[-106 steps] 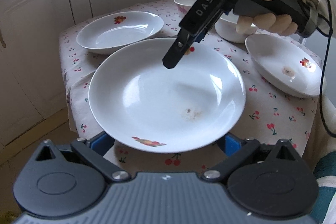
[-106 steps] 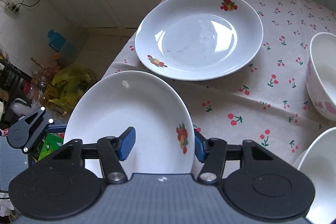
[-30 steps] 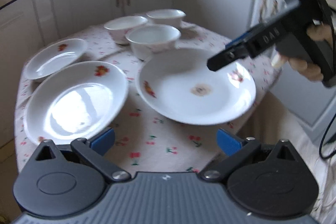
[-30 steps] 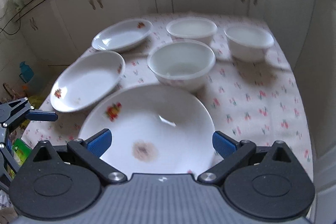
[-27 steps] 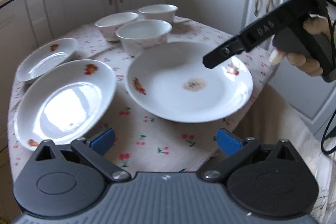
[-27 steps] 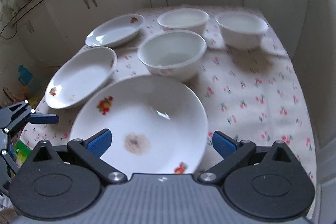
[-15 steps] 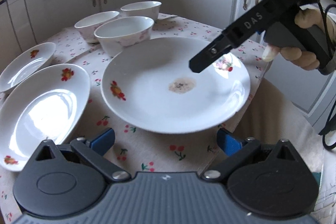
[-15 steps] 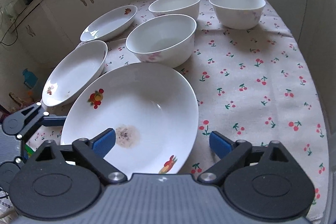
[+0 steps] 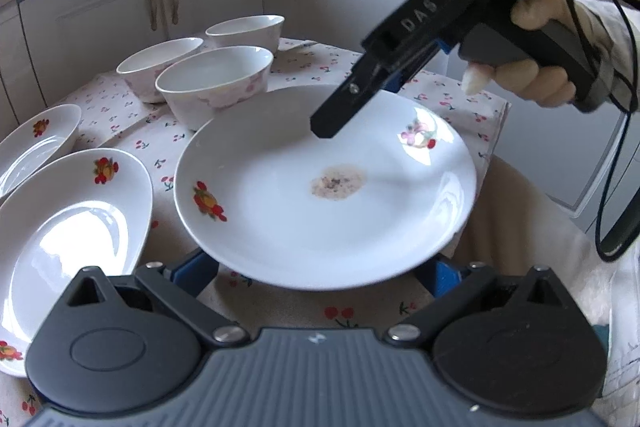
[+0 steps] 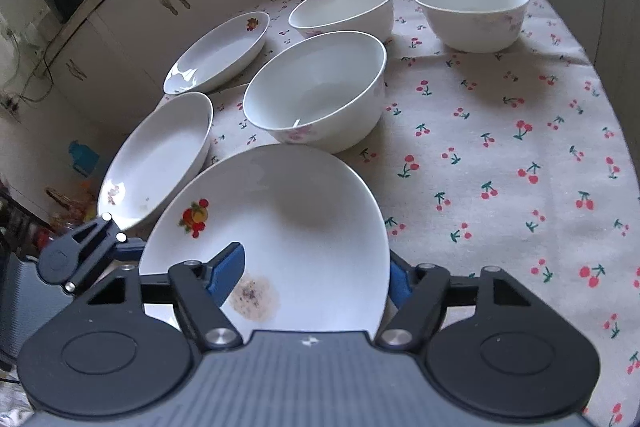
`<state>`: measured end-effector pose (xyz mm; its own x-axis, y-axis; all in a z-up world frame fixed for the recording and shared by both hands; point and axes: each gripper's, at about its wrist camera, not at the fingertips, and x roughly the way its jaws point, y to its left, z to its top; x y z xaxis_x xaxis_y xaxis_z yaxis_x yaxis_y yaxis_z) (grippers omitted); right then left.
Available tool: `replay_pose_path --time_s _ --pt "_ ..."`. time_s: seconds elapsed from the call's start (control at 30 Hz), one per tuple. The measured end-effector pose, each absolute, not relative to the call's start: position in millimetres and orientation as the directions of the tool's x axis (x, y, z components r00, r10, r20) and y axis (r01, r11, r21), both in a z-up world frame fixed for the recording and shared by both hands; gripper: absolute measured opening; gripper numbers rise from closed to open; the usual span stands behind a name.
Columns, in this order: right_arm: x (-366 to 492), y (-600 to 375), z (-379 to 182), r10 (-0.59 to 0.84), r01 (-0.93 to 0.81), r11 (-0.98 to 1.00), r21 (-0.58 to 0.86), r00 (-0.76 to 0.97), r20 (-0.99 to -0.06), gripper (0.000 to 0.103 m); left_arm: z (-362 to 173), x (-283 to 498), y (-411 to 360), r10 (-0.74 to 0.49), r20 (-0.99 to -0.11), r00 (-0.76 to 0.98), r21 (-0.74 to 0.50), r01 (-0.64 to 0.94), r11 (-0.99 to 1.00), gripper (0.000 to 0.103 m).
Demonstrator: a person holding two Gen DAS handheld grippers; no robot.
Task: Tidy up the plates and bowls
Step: 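Lift the stained plate with the right gripper toward another white plate, then lower the stained plate onto the other white plate with the right gripper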
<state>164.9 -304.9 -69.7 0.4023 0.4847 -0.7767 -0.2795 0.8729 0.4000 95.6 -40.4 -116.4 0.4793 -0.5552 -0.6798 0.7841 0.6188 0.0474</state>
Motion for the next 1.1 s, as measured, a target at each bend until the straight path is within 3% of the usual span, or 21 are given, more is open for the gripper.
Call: replay_pose_path --time_s 1.1 --pt "179 -280 -51 0.523 -0.291 0.848 0.444 0.311 -0.794 0.076 -84 85 -17 -0.533 -0.696 0.481 0.041 0.767 0.64 0.102"
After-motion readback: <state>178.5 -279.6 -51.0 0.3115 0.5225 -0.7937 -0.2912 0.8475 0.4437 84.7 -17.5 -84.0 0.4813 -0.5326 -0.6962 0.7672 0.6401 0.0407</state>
